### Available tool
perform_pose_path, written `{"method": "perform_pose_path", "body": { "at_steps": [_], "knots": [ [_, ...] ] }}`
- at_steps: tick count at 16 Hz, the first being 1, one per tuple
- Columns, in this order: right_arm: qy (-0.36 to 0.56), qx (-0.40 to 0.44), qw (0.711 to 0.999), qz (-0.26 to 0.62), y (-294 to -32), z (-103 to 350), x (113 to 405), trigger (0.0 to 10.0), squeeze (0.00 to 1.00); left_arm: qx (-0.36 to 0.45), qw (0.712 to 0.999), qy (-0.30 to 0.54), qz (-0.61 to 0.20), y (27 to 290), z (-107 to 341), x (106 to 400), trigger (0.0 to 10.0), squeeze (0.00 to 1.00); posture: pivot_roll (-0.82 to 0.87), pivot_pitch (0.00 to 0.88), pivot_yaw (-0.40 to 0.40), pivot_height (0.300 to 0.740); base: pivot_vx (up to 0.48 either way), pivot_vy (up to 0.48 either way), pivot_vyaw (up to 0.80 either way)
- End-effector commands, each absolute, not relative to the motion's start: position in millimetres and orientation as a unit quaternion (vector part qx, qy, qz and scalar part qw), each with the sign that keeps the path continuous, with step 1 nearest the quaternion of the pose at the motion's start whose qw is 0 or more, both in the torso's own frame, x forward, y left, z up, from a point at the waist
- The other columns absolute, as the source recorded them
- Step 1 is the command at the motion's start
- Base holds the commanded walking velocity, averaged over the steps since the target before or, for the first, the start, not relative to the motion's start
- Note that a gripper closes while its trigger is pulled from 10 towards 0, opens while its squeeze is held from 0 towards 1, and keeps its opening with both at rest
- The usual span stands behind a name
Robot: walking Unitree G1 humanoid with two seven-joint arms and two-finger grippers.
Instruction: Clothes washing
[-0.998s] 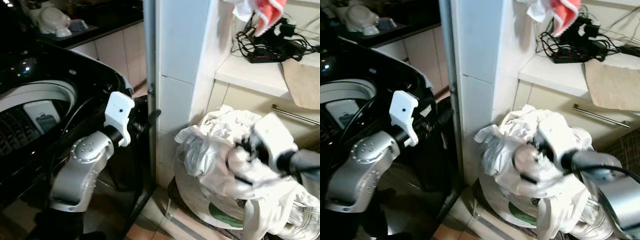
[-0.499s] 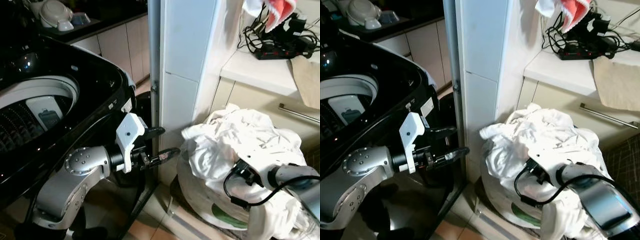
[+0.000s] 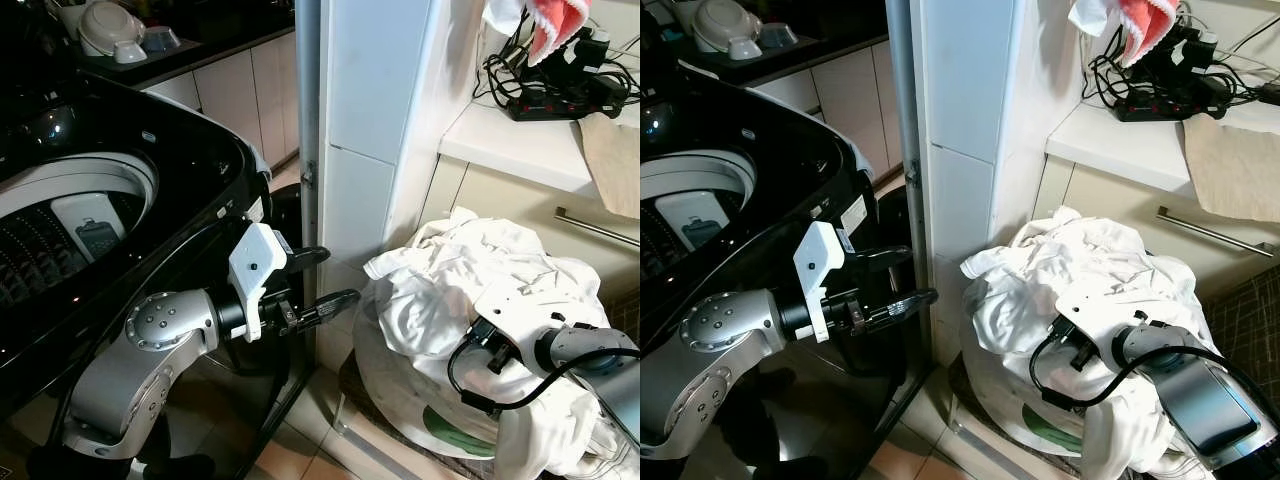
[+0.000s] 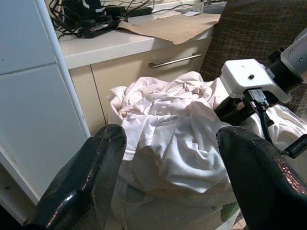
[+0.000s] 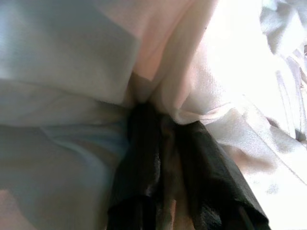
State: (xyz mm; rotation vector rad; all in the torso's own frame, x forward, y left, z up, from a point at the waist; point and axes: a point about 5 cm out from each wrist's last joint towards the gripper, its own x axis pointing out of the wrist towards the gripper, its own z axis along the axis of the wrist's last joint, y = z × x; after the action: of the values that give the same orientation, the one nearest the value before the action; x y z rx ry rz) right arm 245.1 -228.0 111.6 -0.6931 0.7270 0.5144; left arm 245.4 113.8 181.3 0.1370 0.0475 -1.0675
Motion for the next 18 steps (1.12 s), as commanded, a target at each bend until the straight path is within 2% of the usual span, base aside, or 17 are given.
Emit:
{"method": "perform_pose_path", "body": {
  "at_steps": [1, 9, 11, 14, 16, 18],
  "knots": [
    [0.338, -0.332, 0.850, 0.230, -233, 118, 250, 0.0, 0.00, 0.069, 0.856, 0.019, -0.513, 113, 183, 246, 10.0, 0.00, -0.10, 0.000, 0.016, 0.740, 0.000, 0.000, 0.00],
    [0.334, -0.315, 0.855, 0.242, -233, 122, 249, 0.0, 0.00, 0.076, 0.861, 0.011, -0.503, 113, 182, 248, 10.0, 0.00, -0.11, 0.000, 0.017, 0.740, 0.000, 0.000, 0.00],
    [0.316, -0.266, 0.875, 0.253, -230, 132, 249, 0.0, 0.00, 0.078, 0.867, 0.001, -0.492, 114, 184, 251, 10.0, 0.00, -0.10, 0.000, 0.015, 0.740, 0.000, 0.000, 0.00],
    [0.194, -0.150, 0.930, 0.275, -229, 196, 256, 0.0, 0.00, 0.034, 0.892, -0.070, -0.446, 116, 206, 263, 10.0, 0.00, -0.11, 0.000, 0.018, 0.740, 0.000, 0.000, 0.00],
    [0.116, -0.125, 0.942, 0.288, -227, 233, 261, 0.0, 0.00, 0.032, 0.897, -0.101, -0.430, 113, 218, 271, 10.0, 0.00, -0.12, 0.000, 0.018, 0.740, 0.000, 0.000, 0.00],
    [0.029, -0.072, 0.948, 0.309, -214, 269, 266, 0.0, 0.00, 0.044, 0.891, -0.137, -0.430, 101, 233, 277, 10.0, 0.00, -0.12, 0.000, 0.011, 0.740, 0.000, 0.000, 0.00]
  ]
}}
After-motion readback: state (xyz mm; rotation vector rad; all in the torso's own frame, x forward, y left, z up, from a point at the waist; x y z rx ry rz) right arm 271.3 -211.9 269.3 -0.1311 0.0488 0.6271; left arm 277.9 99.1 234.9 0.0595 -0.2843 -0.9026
